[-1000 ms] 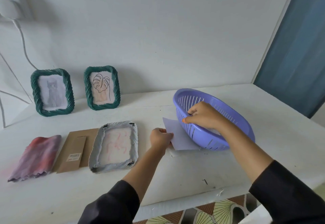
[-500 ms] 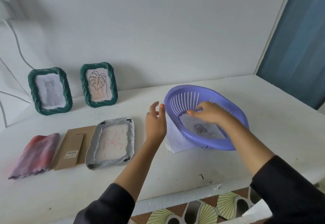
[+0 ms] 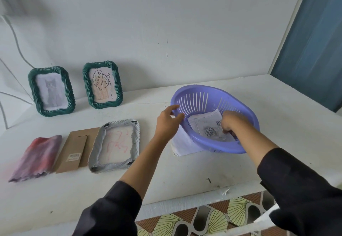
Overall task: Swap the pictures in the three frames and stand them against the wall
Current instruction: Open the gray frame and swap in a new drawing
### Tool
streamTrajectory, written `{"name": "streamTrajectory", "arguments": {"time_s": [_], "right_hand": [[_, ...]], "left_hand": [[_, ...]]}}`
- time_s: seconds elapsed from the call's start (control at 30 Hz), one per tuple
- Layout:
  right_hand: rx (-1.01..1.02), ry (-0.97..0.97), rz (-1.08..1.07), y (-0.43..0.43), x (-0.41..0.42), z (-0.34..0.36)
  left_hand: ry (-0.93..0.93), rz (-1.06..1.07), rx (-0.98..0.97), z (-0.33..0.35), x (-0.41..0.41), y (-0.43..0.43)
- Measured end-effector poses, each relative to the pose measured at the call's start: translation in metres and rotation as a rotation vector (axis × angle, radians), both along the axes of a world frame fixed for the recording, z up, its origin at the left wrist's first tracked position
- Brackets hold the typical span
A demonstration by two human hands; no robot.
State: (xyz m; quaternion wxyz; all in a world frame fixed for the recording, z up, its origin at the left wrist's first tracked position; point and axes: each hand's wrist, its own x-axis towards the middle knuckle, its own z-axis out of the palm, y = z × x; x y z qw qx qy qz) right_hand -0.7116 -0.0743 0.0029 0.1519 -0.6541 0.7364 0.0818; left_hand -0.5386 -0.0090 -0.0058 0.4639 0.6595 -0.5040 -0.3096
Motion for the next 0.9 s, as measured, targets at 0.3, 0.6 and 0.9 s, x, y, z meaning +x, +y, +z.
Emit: {"name": "streamTrajectory", "arguments": {"time_s": [0.3,0.6,0.9], "right_hand": [[-0.466,-0.400,0.119,0.041,0.019,0.056],[-0.498,-0.401,0.536,0.108,0.127,0.061],[-0.072,-0.921,0.180,0.069,0.183,-0.002]], "left_hand": [[0.085,0.076,-0.157,0.013,0.002,0.006],[0.437,-0.026,-0.178,0.028,0.048,0.049],[0.385,0.307,0.086,-0.016,0.159,0.057]]}}
